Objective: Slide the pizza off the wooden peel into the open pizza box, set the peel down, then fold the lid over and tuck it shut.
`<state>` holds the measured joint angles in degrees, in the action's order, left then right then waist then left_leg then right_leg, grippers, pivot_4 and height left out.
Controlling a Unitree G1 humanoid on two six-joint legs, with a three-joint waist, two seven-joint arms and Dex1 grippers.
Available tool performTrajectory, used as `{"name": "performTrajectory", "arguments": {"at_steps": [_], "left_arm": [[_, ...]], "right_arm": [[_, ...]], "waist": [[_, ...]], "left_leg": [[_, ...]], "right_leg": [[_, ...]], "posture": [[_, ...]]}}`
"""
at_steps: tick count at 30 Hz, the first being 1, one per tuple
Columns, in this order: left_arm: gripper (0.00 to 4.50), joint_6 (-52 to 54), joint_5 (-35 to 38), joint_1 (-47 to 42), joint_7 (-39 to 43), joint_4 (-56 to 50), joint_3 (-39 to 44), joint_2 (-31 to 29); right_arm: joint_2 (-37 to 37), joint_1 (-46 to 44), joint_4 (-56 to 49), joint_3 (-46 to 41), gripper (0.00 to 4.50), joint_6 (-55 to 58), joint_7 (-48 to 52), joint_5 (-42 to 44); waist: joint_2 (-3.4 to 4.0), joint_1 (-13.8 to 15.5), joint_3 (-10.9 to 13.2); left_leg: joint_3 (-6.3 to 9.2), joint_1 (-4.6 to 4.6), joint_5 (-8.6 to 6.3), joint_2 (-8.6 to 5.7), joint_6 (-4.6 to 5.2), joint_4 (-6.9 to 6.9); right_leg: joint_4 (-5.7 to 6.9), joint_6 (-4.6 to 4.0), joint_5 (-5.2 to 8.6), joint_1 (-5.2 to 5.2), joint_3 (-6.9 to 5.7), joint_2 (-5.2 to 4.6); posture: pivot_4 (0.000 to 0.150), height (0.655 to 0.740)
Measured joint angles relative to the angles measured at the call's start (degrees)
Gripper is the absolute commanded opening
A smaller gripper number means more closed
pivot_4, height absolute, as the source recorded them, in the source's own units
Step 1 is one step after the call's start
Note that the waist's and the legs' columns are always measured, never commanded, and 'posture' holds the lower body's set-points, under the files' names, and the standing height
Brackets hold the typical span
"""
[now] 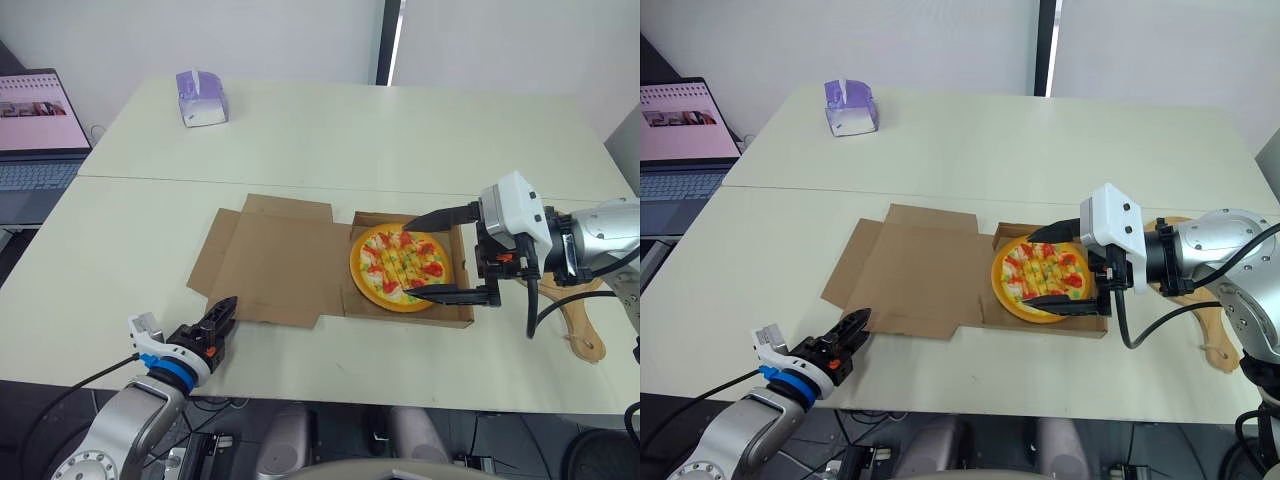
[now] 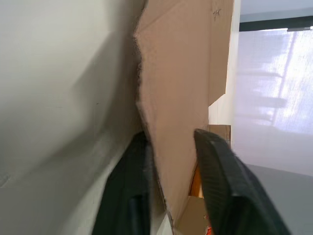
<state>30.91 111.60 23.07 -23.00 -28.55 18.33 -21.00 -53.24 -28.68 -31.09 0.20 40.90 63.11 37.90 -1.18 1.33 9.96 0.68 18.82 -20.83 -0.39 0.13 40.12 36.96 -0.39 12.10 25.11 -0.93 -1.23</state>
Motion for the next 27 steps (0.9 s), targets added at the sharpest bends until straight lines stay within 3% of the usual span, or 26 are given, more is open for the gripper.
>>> {"name": "performTrajectory", "arguments": {"at_steps": [2,15,21,24,27], "left_arm": [[0.01,-0.13,-0.52,-0.67,-0.06,0.14,-0.01,-0.09],[0.01,-0.58,-2.55,-6.66,-0.63,1.2,-0.03,-1.88],[0.01,1.66,-4.21,-12.67,1.44,4.56,0.2,-8.1],[0.0,3.62,-5.61,-15.76,3.68,6.96,0.63,-11.47],[0.0,6.0,-7.26,-18.73,6.72,9.3,1.09,-14.45]], "right_arm": [[-0.01,0.0,0.0,0.0,4.5,0.02,-0.09,0.01],[-0.04,0.22,-0.08,0.0,4.5,0.94,-2.04,0.32],[2.05,-0.79,5.95,1.45,4.5,0.0,-10.51,-8.15],[1.91,-1.97,11.95,3.52,3.85,-2.05,-14.32,-15.24],[1.72,-3.32,19.23,6.88,2.79,-5.88,-17.72,-23.94]], "waist": [[0.0,0.0,0.0],[-0.02,0.01,0.01],[-0.05,-0.02,0.04],[-0.08,-0.04,0.05],[-0.07,-0.14,0.05]], "left_leg": [[0.0,0.0,0.0,0.0,0.0,0.0],[0.04,0.04,0.01,0.0,-0.02,0.0],[0.03,0.04,0.11,-0.02,-0.19,0.0],[0.04,0.03,0.22,0.0,-0.4,-0.02],[0.03,0.06,0.24,0.01,-0.42,-0.06]], "right_leg": [[0.0,0.0,0.0,0.0,-0.01,0.0],[-0.04,0.0,0.0,0.02,-0.03,-0.01],[-0.01,-0.01,-0.03,0.02,-0.04,0.0],[0.0,-0.04,-0.04,0.05,-0.04,0.03],[0.01,-0.07,-0.02,0.12,-0.03,0.05]], "posture": [[0.15,0.7218],[0.15,0.7218],[0.15,0.7218],[0.15,0.7218],[0.15,0.7218]]}}
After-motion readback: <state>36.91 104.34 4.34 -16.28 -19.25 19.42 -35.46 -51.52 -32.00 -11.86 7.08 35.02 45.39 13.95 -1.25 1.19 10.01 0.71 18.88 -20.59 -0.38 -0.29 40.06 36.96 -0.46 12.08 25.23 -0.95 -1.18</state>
